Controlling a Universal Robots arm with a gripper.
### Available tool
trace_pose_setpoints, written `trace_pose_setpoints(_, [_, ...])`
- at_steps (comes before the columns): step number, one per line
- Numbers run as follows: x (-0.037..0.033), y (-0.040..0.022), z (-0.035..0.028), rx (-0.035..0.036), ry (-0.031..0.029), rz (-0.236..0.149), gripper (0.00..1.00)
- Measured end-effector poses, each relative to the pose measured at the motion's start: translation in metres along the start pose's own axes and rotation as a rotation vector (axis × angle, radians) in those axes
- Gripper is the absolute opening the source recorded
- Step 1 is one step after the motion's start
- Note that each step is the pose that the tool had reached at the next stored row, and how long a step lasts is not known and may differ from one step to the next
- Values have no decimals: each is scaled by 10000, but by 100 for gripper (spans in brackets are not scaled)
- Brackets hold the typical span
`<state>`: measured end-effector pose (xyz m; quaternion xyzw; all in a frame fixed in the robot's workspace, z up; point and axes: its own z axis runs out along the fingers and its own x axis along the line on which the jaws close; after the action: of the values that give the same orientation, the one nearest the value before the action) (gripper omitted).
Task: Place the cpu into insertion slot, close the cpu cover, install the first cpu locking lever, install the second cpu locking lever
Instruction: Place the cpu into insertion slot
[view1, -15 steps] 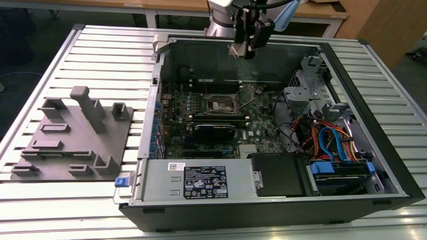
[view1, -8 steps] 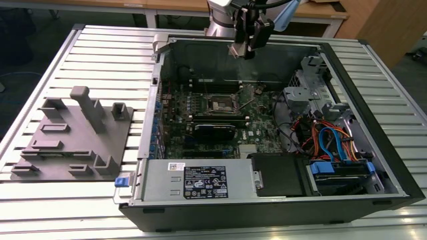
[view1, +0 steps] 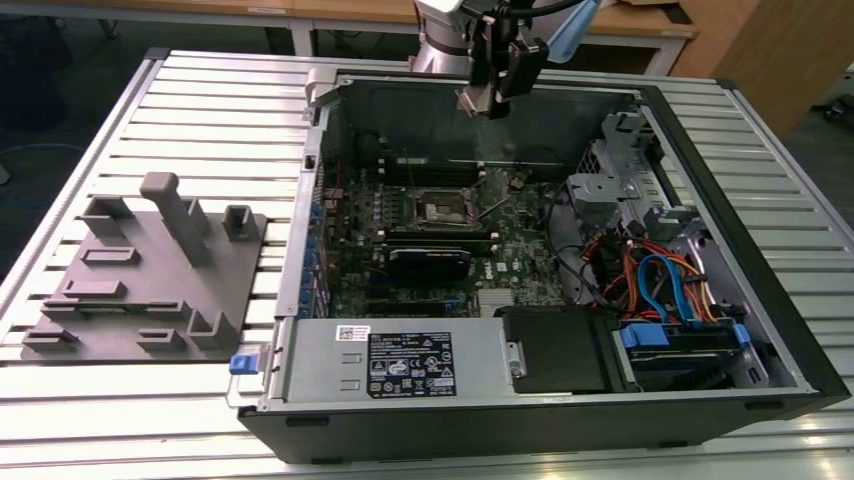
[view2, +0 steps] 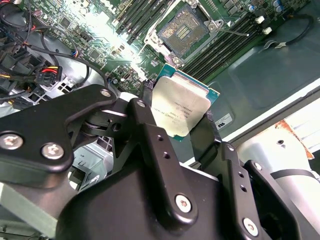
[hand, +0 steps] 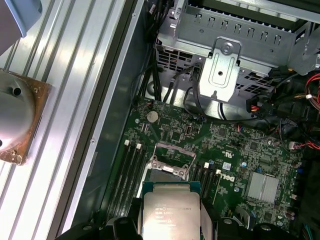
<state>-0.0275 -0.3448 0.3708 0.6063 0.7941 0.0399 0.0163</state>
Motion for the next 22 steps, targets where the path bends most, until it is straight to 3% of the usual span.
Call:
trace_pose_setpoints(5, [0, 0, 0, 0, -2, 4, 54])
trace_pose_setpoints(6, [1, 0, 1, 5, -24, 43, 54])
trace_pose_setpoints(13, [1, -6, 2, -13, -124, 1103, 54])
trace_pose_setpoints(22, [21, -60, 28, -22, -168, 1652, 54])
